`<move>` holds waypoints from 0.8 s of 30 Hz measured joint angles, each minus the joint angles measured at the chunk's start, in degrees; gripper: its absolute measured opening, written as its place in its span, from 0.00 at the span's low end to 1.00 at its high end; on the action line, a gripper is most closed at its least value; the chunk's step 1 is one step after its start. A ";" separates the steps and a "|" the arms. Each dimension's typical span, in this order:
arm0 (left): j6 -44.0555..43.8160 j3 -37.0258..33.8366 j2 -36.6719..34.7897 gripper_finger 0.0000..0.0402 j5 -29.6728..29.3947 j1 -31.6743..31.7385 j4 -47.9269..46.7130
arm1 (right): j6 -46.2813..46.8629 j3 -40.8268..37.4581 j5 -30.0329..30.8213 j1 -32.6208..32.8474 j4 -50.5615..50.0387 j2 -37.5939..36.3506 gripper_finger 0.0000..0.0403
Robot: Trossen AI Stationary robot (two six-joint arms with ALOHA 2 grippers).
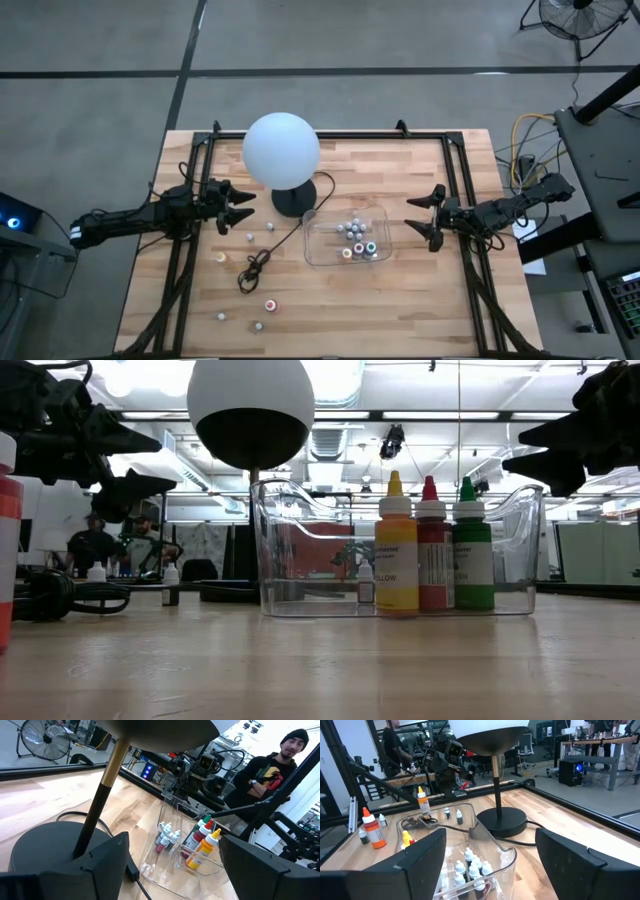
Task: Pick & Place food coloring
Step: Put the small blue food coloring bottle into the transparent bin
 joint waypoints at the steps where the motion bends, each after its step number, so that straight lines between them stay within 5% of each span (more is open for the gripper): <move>1: 0.00 0.00 -0.01 0.70 0.00 0.01 0.00 | 0.02 0.00 0.00 0.00 0.00 -0.03 0.73; 24: -0.01 0.00 0.01 0.70 0.00 -0.01 0.00 | 0.02 0.00 0.07 -0.02 0.00 0.00 0.75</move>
